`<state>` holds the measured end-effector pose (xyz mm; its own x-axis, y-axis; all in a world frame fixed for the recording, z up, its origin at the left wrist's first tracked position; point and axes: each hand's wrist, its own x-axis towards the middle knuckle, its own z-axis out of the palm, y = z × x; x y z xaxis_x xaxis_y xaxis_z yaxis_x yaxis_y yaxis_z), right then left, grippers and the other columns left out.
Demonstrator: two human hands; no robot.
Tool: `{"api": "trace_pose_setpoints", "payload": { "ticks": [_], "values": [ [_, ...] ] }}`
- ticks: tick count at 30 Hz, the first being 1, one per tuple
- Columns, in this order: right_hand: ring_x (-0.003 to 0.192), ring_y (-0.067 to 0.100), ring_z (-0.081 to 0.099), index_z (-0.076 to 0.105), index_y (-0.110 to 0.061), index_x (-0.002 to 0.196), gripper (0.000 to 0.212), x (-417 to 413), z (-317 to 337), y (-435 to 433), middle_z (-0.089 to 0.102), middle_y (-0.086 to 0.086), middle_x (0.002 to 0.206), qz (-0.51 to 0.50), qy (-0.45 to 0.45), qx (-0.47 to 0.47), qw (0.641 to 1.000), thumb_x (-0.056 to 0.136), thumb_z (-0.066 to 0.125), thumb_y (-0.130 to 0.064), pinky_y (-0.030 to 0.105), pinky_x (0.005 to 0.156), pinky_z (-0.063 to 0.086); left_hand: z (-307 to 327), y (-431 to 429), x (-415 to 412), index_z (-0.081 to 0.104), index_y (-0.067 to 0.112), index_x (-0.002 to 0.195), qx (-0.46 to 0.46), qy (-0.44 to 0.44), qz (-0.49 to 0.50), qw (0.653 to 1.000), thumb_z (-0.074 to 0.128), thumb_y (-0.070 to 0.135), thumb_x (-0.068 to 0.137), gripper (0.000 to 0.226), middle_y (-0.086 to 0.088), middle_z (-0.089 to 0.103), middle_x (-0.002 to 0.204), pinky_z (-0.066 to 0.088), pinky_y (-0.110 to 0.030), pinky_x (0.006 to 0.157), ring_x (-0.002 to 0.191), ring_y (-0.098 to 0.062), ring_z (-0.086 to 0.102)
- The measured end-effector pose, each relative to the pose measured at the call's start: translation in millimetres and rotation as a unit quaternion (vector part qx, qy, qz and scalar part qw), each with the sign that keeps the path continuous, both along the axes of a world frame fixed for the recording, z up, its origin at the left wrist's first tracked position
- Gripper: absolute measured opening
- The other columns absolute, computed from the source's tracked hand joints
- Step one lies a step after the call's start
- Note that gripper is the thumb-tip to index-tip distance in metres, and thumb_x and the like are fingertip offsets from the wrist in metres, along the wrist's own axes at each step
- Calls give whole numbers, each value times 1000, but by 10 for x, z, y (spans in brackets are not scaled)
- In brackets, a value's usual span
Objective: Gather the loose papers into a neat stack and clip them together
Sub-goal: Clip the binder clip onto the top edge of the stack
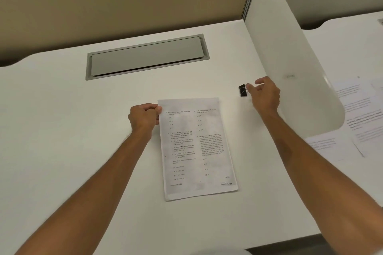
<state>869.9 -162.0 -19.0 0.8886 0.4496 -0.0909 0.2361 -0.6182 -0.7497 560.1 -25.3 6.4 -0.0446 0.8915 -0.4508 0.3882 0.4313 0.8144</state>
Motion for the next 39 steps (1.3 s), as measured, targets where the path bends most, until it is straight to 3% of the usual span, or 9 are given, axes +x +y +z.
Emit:
{"api": "trace_pose_setpoints", "payload": {
  "ticks": [4, 10, 12, 16, 19, 22, 27, 35, 39],
  "values": [
    [93, 29, 68, 67, -13, 100, 28, 123, -41, 115, 72, 7, 103, -23, 17, -70, 997, 86, 74, -36, 34, 79, 51, -6, -11, 12, 71, 17, 76, 2, 1, 1, 1000, 78, 5, 85, 17, -5, 76, 88, 60, -25, 54, 72, -21, 76],
    [76, 21, 63, 73, -14, 87, 12, 194, -63, 173, 72, 2, 86, 7, 34, -60, 998, 85, 72, -26, 28, 66, 44, -10, -13, 20, 71, 19, 73, 7, 4, 1, 1000, 77, 6, 85, 19, -4, 76, 86, 59, -24, 53, 71, -19, 76],
    [73, 22, 63, 73, -11, 87, 14, 201, -62, 182, 68, 1, 79, 13, 54, -31, 998, 83, 72, -24, 33, 65, 52, -16, -18, 22, 71, 20, 71, 12, 6, 1, 1000, 78, 6, 85, 21, -3, 76, 84, 60, -25, 54, 70, -20, 76],
    [74, 26, 69, 66, -14, 77, 14, 101, -30, 200, 66, 3, 79, 21, 124, 68, 990, 85, 73, -23, 49, 78, 62, -40, -14, 20, 71, 21, 69, 15, 12, 1, 1000, 78, 8, 85, 22, -2, 76, 81, 65, -37, 68, 68, -22, 76],
    [86, 31, 76, 66, -11, 76, 14, -85, 52, 249, 72, 11, 86, 49, 213, 156, 963, 84, 77, -15, 46, 79, 64, -53, -11, 19, 71, 23, 68, 19, 15, -1, 1000, 79, 9, 84, 22, 0, 76, 79, 65, -41, 74, 66, -23, 76],
    [86, 32, 74, 70, -8, 83, 13, -306, 180, 359, 72, 17, 89, 113, 230, 191, 948, 78, 82, -8, 41, 78, 63, -66, -17, 12, 71, 24, 69, 22, 14, -1, 1000, 80, 10, 83, 22, -2, 76, 80, 64, -42, 76, 68, -23, 77],
    [83, 21, 75, 71, -4, 102, 31, -663, 454, 625, 75, 15, 94, 273, 180, 162, 931, 73, 81, 5, 28, 77, 60, -71, -39, 9, 74, 22, 75, 37, 20, -7, 999, 80, 12, 83, 15, -1, 77, 84, 63, -42, 79, 78, -24, 76],
    [78, 17, 75, 74, -6, 91, 24, -1109, 712, 1010, 74, 6, 81, 429, 35, 110, 896, 73, 78, 10, 26, 74, 62, -42, -115, 32, 80, 14, 91, 79, 37, -17, 996, 78, 16, 85, 7, 1, 77, 85, 64, -41, 77, 78, -21, 75],
    [75, 5, 71, 76, -11, 91, 23, -1180, 725, 1091, 71, -3, 78, 476, -8, 57, 878, 76, 79, 6, 15, 71, 58, -29, -151, 34, 79, 12, 95, 100, 42, -28, 994, 77, 19, 88, 10, 2, 75, 85, 64, -38, 75, 77, -19, 74]
  ]
}}
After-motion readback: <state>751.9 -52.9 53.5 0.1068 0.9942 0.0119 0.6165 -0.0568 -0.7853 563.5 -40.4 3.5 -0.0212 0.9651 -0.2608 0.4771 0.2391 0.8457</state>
